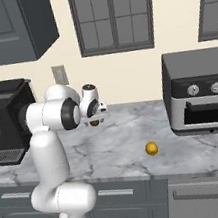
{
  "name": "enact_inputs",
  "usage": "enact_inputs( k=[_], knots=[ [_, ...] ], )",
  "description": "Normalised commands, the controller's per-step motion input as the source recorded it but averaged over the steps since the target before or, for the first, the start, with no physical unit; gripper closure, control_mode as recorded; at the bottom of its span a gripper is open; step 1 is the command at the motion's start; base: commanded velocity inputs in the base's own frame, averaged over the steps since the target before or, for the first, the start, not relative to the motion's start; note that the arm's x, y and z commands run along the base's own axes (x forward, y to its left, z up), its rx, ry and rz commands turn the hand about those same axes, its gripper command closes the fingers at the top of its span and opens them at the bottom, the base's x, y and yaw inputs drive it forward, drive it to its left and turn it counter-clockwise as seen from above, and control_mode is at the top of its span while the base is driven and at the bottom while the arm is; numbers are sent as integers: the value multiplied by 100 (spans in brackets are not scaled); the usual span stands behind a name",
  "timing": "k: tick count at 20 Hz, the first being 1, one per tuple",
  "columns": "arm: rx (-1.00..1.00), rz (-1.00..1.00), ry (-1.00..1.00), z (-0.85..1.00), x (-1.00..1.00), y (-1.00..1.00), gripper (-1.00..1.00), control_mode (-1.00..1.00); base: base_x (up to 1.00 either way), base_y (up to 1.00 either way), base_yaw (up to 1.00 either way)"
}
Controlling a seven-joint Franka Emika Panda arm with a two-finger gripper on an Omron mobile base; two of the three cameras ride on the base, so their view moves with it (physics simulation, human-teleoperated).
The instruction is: Place the beer on the top shelf of the fridge to keep it out of children's reach, and place the lemon and kiwi on lower shelves for easy access.
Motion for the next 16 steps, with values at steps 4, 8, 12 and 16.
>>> enact_inputs(
  k=[4,8,12,16],
  knots=[
    [0,0,0,-14,18,0,-100,-100,0,0,0],
    [0,0,0,-14,15,0,-100,-100,0,0,0],
    [0,0,0,-12,10,0,-100,-100,0,0,0],
    [0,0,0,-15,6,0,100,-100,0,0,0]
  ],
)
